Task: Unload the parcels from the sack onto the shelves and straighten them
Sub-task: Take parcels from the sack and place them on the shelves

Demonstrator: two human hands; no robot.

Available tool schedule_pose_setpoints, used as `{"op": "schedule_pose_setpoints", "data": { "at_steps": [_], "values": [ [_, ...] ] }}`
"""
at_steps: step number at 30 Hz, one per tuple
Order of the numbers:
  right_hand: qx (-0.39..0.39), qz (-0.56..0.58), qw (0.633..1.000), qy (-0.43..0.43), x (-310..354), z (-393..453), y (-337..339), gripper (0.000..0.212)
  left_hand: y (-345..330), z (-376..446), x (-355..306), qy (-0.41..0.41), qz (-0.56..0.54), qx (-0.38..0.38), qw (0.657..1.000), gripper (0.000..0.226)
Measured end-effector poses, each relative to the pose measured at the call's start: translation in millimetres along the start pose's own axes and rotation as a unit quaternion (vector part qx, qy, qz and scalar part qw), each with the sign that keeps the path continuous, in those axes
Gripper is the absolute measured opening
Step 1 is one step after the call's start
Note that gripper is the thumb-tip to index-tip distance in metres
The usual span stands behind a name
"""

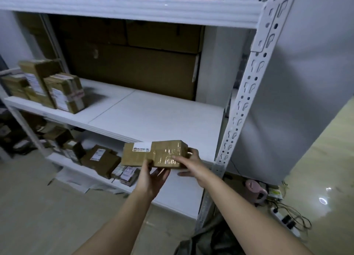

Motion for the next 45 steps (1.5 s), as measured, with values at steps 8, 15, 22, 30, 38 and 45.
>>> {"op": "schedule_pose_setpoints", "data": {
  "at_steps": [8,15,22,30,38,45],
  "values": [
    [-0.115,-0.165,0.949,0.242,107,-17,-10,0.064,-61,-16,-88,-0.102,0.224,-0.063,0.967,0.063],
    [-0.196,-0.354,0.838,0.367,175,-57,-23,0.075,-147,-56,-130,-0.111,0.355,0.056,0.927,0.048],
    [-0.203,-0.43,0.742,0.473,242,-103,-34,0.07,-216,-108,-148,-0.17,0.449,0.168,0.861,0.042],
    [-0.112,-0.29,0.774,0.552,304,-149,-50,0.068,-279,-175,-163,-0.293,0.456,0.255,0.801,0.032],
    [-0.05,-0.149,0.789,0.593,353,-184,-53,0.054,-314,-223,-193,-0.38,0.42,0.236,0.789,0.048],
    [-0.114,-0.147,0.769,0.611,374,-184,-52,0.064,-344,-226,-202,-0.396,0.386,0.307,0.775,0.042]
  ]
}}
Point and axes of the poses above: each hand's wrist, its own z-axis towards the middle knuckle, its own y-axis out of the back of the hand, x = y × z, the point moved 6 cm from there along z, towards the middle knuckle, and after that the axes turned 7 degrees about x, right-handed, at the moved point
